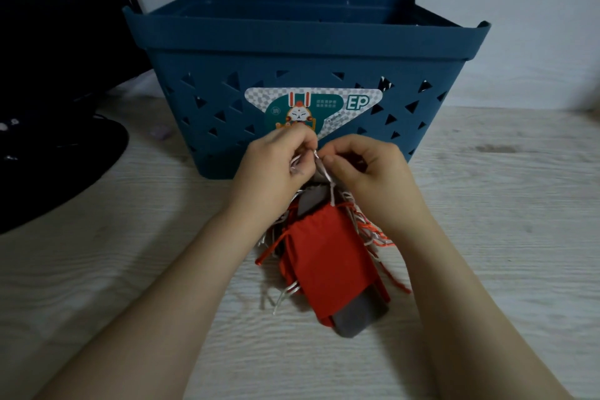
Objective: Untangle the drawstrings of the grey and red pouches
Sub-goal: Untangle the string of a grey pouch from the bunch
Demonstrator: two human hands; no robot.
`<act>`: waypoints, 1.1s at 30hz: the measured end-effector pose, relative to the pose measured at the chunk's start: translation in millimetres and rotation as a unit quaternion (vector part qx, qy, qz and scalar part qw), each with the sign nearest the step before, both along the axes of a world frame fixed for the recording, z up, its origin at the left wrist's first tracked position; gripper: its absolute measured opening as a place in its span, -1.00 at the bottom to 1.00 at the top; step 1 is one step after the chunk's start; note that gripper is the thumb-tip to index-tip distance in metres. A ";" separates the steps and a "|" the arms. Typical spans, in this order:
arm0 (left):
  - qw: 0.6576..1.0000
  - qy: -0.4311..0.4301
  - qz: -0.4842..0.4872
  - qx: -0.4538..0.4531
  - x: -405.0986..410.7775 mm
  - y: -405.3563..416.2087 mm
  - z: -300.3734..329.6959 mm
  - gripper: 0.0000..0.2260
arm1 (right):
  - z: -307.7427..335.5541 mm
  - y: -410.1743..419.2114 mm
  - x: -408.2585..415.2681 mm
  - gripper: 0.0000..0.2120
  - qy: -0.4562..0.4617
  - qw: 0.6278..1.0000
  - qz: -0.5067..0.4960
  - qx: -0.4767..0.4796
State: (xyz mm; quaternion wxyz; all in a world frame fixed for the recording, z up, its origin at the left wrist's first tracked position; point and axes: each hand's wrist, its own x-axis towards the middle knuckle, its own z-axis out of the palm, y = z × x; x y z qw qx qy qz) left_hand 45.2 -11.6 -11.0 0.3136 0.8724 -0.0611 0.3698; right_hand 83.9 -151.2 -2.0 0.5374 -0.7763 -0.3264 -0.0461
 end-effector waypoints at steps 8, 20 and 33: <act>0.994 -0.080 0.004 0.078 -2.9 -1.4 1.5 -0.87 | -0.6 3.7 -5.5 -0.86 0.235 0.950 0.071 0.192; 0.998 -0.042 -0.013 0.047 0.1 3.8 1.7 -0.77 | 2.1 2.2 -1.8 -0.89 0.250 0.946 0.055 0.197; 0.930 0.138 -0.155 -0.304 2.3 -5.2 -1.5 -0.75 | -0.3 -1.9 6.9 -0.79 0.269 0.935 0.002 0.230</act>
